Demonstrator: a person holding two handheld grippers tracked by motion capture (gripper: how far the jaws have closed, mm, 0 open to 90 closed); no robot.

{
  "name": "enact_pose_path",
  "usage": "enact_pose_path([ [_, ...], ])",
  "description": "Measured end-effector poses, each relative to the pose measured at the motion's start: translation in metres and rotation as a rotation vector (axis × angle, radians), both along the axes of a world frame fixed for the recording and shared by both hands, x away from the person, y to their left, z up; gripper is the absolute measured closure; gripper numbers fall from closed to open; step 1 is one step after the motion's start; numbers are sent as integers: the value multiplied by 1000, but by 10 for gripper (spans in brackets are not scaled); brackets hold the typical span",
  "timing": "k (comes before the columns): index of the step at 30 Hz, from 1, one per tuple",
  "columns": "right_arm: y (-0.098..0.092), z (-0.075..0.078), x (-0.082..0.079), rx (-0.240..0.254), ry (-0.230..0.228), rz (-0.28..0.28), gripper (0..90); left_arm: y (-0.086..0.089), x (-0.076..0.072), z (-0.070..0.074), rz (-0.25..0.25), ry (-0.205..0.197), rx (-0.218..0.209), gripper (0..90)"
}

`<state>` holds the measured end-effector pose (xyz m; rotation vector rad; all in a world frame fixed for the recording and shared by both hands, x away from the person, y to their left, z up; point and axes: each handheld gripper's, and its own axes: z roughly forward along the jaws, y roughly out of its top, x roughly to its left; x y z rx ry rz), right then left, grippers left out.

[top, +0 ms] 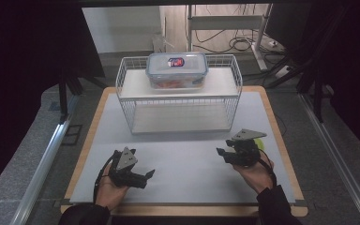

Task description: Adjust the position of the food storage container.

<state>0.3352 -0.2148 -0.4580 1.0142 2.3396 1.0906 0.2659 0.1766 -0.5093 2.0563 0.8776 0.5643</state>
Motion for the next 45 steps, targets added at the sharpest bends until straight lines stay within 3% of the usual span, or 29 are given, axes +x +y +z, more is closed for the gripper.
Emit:
enact_pose_path([
  [5,-23,7,7,6,-18,-65,793,1,0,-1,11,1,-3,0],
  [8,-40,11,10,11,-34,-112,895,3,1,-1,17,3,-2,0],
  [16,-83,13,19,25,-57,-256,898,4,2,-3,25,19,-3,3],
  [24,-110,1,29,3,-31,-357,897,3,3,-5,25,34,9,5],
  [40,-110,-15,36,-72,19,-372,896,1,4,-7,18,49,13,7],
  [45,-110,-16,37,-73,34,-370,896,0,3,-7,16,52,13,7],
])
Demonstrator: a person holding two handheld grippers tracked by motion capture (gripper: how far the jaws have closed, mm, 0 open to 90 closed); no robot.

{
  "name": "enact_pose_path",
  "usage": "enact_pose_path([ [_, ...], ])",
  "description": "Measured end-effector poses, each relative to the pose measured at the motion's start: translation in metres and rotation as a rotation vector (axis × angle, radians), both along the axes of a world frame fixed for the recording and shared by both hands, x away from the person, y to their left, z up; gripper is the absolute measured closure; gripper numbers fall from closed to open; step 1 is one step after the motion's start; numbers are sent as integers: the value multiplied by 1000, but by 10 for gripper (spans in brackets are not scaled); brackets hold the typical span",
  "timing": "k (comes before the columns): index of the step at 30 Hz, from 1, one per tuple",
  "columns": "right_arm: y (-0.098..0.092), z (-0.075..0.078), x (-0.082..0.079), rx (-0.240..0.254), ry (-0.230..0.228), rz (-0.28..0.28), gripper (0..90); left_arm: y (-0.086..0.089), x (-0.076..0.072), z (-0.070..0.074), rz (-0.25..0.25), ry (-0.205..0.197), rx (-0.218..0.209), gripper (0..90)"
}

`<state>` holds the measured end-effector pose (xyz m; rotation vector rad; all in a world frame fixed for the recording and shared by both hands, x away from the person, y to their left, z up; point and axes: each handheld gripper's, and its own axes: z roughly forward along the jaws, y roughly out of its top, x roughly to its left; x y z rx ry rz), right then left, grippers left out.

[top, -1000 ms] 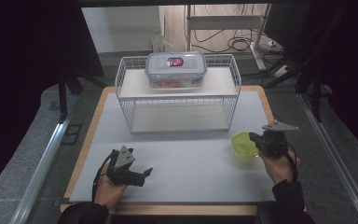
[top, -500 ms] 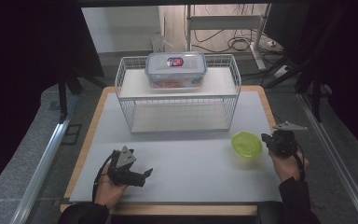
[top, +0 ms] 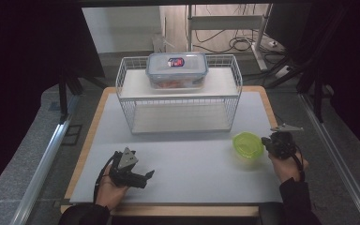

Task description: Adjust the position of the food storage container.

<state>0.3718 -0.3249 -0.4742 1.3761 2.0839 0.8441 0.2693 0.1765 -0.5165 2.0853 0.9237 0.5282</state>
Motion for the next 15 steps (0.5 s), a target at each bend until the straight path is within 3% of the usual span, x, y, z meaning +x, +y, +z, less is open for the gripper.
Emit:
enact_pose_path([
  [8,0,-1,0,37,13,-4,897,-1,0,-1,-4,5,1,7],
  [15,14,-1,-1,73,33,39,897,-1,0,-1,-11,8,11,7],
])
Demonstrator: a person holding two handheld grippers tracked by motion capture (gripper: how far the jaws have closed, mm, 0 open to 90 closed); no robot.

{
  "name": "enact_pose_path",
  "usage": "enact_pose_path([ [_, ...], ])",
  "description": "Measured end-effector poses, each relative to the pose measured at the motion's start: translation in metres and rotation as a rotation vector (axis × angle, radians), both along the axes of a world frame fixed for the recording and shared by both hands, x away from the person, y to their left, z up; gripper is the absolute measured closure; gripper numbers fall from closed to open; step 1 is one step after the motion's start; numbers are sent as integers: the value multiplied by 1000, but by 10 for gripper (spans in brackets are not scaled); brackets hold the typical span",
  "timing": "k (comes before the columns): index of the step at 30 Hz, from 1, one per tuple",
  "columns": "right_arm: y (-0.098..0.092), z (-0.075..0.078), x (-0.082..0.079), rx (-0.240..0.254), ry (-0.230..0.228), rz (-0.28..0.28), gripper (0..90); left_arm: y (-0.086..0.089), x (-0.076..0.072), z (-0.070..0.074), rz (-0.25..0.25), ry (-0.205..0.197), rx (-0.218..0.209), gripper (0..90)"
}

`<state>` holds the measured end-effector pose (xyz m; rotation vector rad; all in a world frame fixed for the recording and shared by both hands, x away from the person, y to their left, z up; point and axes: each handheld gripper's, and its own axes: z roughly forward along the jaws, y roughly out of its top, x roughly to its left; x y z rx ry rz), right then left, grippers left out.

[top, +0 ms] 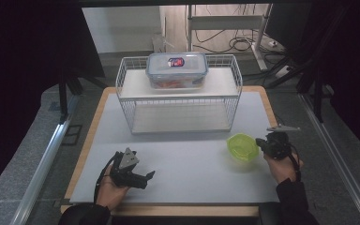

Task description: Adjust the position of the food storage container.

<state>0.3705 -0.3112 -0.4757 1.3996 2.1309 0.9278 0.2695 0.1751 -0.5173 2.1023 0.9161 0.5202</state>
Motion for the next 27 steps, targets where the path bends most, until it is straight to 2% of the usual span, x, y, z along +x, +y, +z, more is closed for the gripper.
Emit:
enact_pose_path([
  [13,42,-2,-6,20,28,114,897,-2,0,0,-6,-2,5,8],
  [23,61,-4,-8,40,39,170,897,-2,-1,-1,-9,-1,2,9],
  [27,60,-4,-8,34,32,166,896,-2,-1,0,-7,-2,0,9],
])
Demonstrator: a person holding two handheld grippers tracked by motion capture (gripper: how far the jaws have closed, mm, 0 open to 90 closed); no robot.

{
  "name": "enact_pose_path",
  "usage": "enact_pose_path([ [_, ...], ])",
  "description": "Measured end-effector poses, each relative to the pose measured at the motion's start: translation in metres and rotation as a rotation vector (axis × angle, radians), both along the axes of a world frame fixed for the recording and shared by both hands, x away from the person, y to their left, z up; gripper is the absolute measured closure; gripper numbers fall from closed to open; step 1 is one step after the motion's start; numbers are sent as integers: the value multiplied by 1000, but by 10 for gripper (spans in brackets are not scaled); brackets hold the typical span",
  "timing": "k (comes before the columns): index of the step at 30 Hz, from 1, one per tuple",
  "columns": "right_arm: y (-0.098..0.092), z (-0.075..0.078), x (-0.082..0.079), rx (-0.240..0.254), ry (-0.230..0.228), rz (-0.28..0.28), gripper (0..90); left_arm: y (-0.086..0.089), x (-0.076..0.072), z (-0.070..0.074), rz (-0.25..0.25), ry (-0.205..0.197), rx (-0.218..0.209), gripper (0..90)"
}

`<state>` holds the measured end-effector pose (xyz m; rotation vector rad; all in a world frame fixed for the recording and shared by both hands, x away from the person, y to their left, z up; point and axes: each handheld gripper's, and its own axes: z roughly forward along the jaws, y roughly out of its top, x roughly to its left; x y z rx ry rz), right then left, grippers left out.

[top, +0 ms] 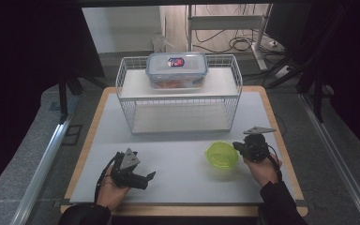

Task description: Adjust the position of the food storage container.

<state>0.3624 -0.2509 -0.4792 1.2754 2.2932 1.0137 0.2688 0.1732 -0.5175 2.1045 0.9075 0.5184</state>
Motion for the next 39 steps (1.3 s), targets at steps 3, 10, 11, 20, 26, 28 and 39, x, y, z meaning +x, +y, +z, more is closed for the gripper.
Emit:
enact_pose_path([
  [3,-8,1,-2,4,-8,-18,896,0,0,0,2,1,-2,10],
  [10,-22,-8,-10,8,44,-35,896,1,0,0,4,-1,-1,10],
  [11,-22,-9,-12,9,52,-32,896,0,0,0,5,-1,-1,10],
  [20,-21,-15,-32,14,110,-2,896,0,-1,1,2,-4,6,10],
  [26,-14,-18,-27,9,124,8,896,-1,-1,1,1,-3,10,10],
  [28,-11,-21,-25,6,132,17,896,-1,-1,1,2,-3,11,10],
  [39,4,-31,-11,14,149,62,896,-1,0,0,1,0,16,10],
])
